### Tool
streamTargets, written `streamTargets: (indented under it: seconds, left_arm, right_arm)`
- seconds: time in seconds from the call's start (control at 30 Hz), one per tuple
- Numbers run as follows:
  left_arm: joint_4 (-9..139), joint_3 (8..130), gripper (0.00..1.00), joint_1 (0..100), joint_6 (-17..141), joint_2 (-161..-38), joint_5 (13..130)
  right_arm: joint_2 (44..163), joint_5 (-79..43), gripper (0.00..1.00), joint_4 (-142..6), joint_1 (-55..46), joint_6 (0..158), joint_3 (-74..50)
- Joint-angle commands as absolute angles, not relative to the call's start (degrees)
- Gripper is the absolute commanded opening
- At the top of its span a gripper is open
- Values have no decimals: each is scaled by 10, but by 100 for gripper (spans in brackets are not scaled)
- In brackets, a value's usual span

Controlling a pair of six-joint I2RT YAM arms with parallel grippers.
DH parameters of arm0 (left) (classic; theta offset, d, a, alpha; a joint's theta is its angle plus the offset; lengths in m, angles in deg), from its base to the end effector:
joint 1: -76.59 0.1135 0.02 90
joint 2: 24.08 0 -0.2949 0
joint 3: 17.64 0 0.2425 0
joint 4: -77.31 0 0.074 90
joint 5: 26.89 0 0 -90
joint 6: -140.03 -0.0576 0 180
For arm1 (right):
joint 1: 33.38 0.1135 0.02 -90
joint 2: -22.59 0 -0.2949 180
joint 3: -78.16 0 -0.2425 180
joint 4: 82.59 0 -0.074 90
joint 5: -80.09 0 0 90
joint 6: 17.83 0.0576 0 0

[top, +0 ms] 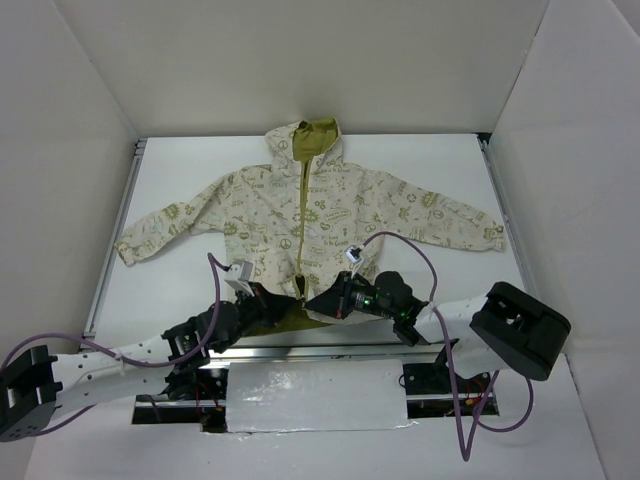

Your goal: Zip up the jacket

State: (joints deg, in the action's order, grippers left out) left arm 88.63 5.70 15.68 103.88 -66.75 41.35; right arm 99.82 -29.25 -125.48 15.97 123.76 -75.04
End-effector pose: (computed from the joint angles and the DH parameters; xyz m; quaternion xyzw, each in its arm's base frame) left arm 0.0956 -0.1279 0.2153 -0.0779 0.7474 -0.4658 0.4673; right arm 0.1396 0.1919 0.1973 -0.0962 0.7434 0.5815 0.3161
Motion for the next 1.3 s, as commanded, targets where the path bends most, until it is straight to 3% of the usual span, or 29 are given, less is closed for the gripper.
streamTargets:
  seconds: [0.0, 1.27]
  left_arm:
    - [920, 58, 0, 158, 1044, -659, 415]
    - [893, 66, 0, 159, 1050, -637, 395]
  right_arm:
    - [1006, -301, 0, -1305, 157, 1234, -745]
    - [1047, -348, 0, -1373, 141, 1239, -754]
